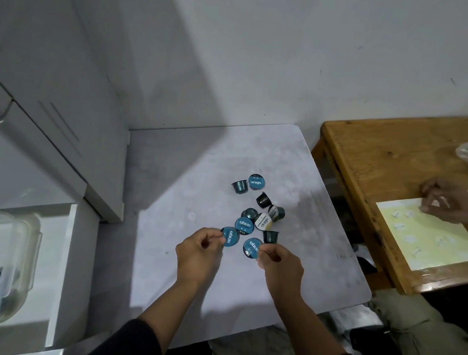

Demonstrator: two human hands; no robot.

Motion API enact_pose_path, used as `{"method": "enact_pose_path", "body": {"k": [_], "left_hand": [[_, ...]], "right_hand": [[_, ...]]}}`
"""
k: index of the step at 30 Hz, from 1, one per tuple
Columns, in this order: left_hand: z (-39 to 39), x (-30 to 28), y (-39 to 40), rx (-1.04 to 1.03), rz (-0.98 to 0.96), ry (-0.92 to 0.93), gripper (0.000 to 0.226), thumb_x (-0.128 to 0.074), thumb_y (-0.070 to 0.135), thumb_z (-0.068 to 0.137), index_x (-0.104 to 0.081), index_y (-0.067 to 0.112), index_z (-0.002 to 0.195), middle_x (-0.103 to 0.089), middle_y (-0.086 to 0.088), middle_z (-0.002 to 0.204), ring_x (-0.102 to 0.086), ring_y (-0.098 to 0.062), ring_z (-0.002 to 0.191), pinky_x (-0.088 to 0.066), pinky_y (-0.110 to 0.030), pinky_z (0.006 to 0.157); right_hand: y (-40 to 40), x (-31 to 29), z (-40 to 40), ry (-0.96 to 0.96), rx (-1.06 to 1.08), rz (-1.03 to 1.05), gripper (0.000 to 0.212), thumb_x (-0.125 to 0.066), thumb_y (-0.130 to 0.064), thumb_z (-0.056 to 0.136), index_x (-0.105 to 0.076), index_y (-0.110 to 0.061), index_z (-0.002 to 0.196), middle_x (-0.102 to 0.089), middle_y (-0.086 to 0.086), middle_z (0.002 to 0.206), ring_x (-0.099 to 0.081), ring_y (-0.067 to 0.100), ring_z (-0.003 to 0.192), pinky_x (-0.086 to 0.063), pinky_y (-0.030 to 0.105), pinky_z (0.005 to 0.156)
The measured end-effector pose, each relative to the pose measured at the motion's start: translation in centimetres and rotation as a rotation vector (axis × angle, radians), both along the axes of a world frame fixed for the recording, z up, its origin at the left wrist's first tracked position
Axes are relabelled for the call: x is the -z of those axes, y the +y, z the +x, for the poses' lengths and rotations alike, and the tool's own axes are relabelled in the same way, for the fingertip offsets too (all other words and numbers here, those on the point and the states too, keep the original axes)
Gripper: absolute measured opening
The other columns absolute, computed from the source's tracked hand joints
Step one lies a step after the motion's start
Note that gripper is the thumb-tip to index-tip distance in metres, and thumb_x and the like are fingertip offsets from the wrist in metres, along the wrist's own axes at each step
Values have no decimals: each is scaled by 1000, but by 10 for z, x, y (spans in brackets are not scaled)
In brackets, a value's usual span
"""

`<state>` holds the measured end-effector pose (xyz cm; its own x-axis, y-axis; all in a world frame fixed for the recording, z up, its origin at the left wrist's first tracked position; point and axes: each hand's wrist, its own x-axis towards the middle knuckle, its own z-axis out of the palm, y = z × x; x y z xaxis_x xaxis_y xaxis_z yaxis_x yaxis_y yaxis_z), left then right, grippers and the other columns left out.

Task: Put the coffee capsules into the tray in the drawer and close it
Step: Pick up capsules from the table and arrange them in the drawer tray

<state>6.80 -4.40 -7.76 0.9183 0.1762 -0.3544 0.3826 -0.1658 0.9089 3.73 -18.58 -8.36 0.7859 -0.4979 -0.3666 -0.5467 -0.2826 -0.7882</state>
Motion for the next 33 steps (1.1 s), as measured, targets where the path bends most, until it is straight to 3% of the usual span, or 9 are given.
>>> {"method": "enact_pose_path", "body": {"k": [6, 11, 14, 18, 23, 26, 29, 33], "left_hand": [[3, -8, -7, -35, -76, 60, 15, -62, 6, 85, -72, 17, 84, -70, 7, 79, -62, -2, 71, -43, 0, 55], [8, -24, -2, 15, -148, -11, 20, -64, 10, 85, -70, 29, 85, -73, 2, 92, -66, -9, 84, -51, -20, 83], [13, -45, 3, 55, -156, -95, 26, -62, 8, 86, -71, 32, 83, -73, 7, 90, -67, -12, 86, -52, -24, 85], [9, -78, 25, 96, -134, -185, 28, -61, 6, 85, -73, 31, 81, -74, 10, 88, -69, -9, 86, -52, -22, 84], [-5, -114, 70, 151, -74, -258, 32, -60, 5, 86, -72, 34, 79, -73, 15, 84, -67, 4, 76, -49, -8, 73], [-16, -130, 108, 177, 16, -280, 31, -62, 8, 85, -72, 37, 79, -73, 20, 78, -68, 3, 77, -49, -12, 77], [-25, -142, 151, 188, 110, -307, 27, -63, 8, 84, -74, 33, 83, -71, 26, 75, -66, 8, 76, -47, -8, 75], [-37, -147, 217, 172, 229, -286, 23, -65, 11, 83, -75, 31, 86, -73, 19, 83, -66, 6, 81, -45, -6, 71]], "right_hand": [[-5, -10, -3, -32, 59, 89, 11, -62, -8, 85, -70, -15, 88, -70, 5, 86, -65, 15, 77, -46, 12, 61], [-7, -34, 3, -131, 50, 71, 14, -61, -8, 85, -72, -16, 88, -71, 4, 86, -66, 17, 79, -54, 24, 72], [-3, -55, 10, -196, 51, 74, 20, -60, -5, 83, -72, -21, 80, -70, 2, 79, -67, 21, 79, -56, 32, 77], [8, -81, 13, -296, -75, -3, 19, -58, -7, 84, -74, -17, 89, -70, 0, 78, -63, 15, 70, -51, 26, 68], [43, -120, 11, -406, -121, 239, 20, -58, 0, 85, -70, -16, 86, -70, 4, 83, -64, 14, 75, -51, 18, 71], [73, -140, 11, -420, -214, 257, 20, -58, 2, 84, -71, -12, 87, -67, 0, 75, -60, 2, 63, -45, 5, 60], [109, -152, 7, -424, -345, 258, 23, -58, 2, 83, -71, -17, 82, -68, -4, 73, -60, -3, 58, -45, 6, 59], [165, -155, 2, -373, -507, 243, 25, -59, -2, 83, -72, -23, 80, -72, -4, 79, -63, -3, 63, -48, 6, 62]]}}
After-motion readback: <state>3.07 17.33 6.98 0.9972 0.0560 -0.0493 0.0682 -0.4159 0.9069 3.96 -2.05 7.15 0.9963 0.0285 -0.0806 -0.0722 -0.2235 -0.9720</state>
